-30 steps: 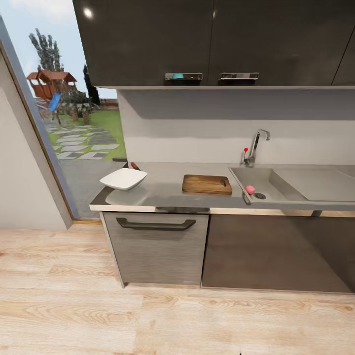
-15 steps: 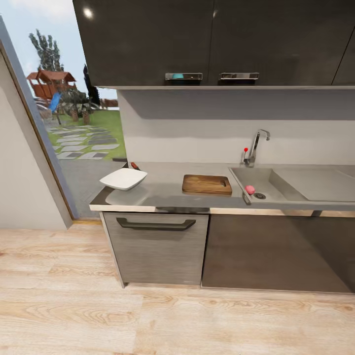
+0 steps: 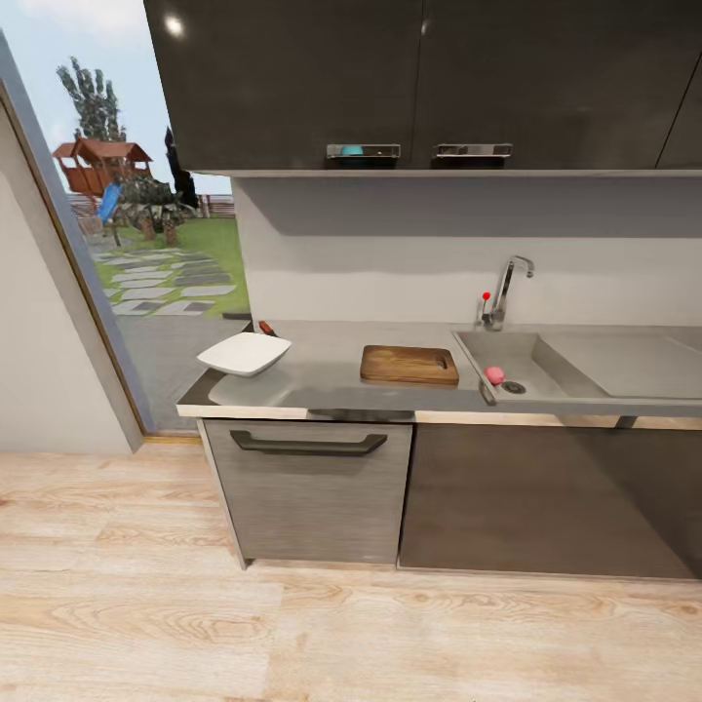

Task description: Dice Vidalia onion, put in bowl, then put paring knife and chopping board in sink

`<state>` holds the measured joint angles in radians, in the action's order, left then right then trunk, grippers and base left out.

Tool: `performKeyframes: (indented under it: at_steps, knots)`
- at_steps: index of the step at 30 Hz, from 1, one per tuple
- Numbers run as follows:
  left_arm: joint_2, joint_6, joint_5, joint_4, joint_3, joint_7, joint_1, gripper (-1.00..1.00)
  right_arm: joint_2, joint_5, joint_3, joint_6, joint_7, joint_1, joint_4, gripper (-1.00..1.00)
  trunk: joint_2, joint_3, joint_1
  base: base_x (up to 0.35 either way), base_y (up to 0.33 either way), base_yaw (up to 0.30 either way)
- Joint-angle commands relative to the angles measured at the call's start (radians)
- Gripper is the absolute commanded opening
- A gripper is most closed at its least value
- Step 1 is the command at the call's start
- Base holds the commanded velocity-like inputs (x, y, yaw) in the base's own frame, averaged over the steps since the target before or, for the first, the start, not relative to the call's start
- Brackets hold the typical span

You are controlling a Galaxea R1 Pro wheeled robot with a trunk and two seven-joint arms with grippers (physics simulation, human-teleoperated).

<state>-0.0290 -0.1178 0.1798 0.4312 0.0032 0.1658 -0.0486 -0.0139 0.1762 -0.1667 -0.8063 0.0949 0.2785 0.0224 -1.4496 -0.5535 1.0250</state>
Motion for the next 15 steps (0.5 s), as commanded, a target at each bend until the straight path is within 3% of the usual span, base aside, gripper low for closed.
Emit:
performKeyframes:
  at_steps: [1, 11, 15]
  knots:
    - [0.0, -0.002, 0.009, 0.002, -0.002, 0.001, 0.0, 1.0, 0.0, 0.011, -0.004, -0.002, 0.008, 0.001, -0.001, 1.0, 0.0, -0.001, 0.0, 0.0, 0.0, 0.0]
    - [0.002, -0.002, 0.01, 0.003, -0.002, 0.001, 0.0, 1.0, 0.0, 0.011, -0.004, -0.002, 0.008, 0.001, -0.001, 1.0, 0.0, -0.001, 0.0, 0.0, 0.0, 0.0]
    - [0.023, -0.002, 0.01, 0.005, -0.004, 0.002, 0.0, 1.0, 0.0, 0.011, -0.004, -0.002, 0.008, 0.001, -0.001, 1.0, 0.0, -0.001, 0.0, 0.0, 0.0, 0.0]
